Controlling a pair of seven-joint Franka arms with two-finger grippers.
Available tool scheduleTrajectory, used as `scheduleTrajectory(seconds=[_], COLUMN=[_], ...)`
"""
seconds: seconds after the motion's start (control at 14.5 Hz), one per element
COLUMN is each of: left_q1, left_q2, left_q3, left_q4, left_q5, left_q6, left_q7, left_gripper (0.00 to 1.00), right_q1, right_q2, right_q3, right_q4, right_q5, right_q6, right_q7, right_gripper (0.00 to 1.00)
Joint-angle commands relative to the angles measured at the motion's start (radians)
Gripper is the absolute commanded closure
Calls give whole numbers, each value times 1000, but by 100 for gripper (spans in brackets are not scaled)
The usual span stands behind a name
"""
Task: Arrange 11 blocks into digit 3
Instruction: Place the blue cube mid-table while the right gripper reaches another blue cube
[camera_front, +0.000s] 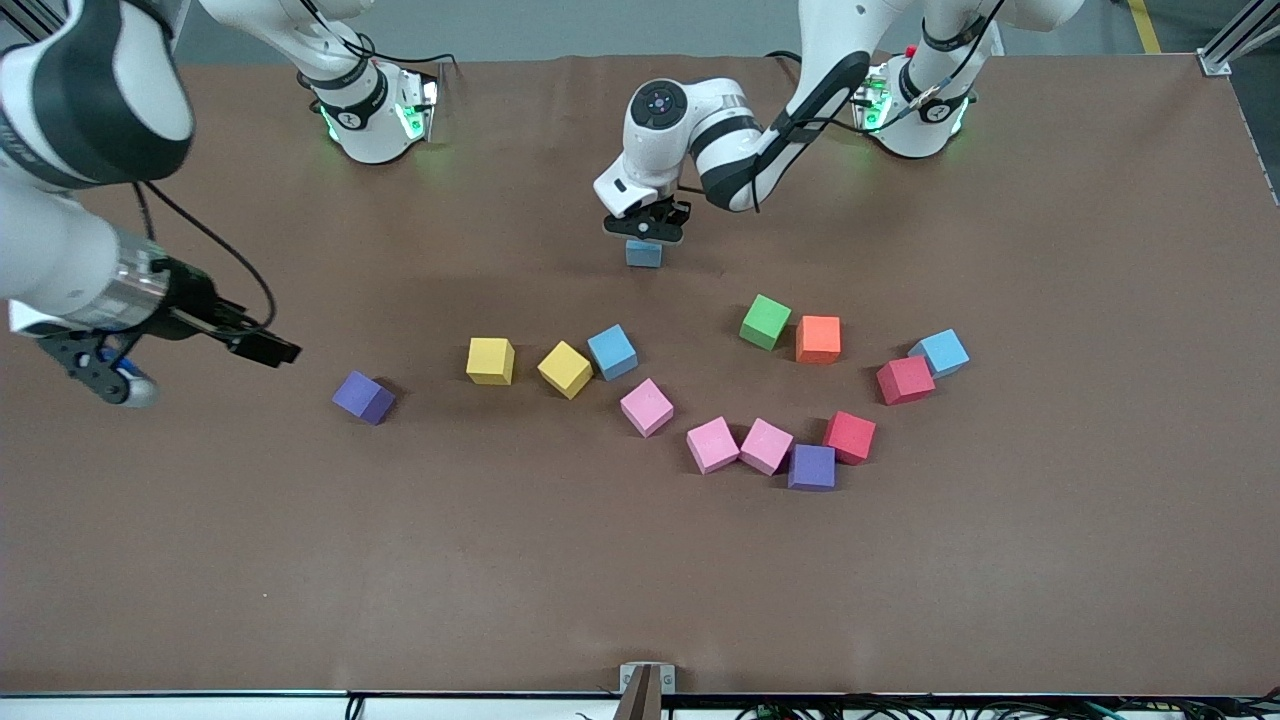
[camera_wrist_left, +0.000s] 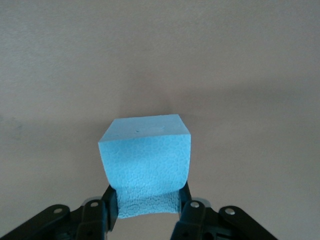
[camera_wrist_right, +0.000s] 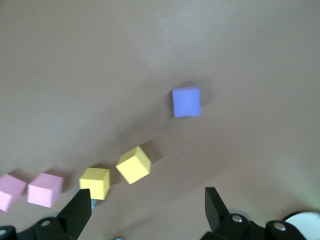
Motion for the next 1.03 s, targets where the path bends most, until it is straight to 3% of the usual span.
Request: scheduleTrajectory(seconds=[0.0,0.48,0.55,0.62,0.69,0.96], left_q1=[-83,-112,-111,-110,-107,-72], left_q2=[38,61,59,56,50,-5], left_q3=[73,84,84,84,85,84], left_q4=[73,118,121,127,135,152], left_q5=[0,-22,-22,-22,-22,-23], left_q6=[-23,-55,-55,-60,-87,-164], left_q7=[-38,-53,-53,-53,-53,-41], left_gripper=[60,58,42,16,0,0], right_q1=[102,322,337,356,380,437], right_q2=[37,160,181,199,221,278], right_q3=[-6,-6,-6,-6,-6,-6], right_q4=[-14,-17,-17,-17,-15,-17], right_q5=[7,-9,-9,-7,-6,-6], right_q6=[25,165,203,233,264,332], right_q7=[201,599,634,667,699,747], right_gripper=[0,0,0,0,0,0])
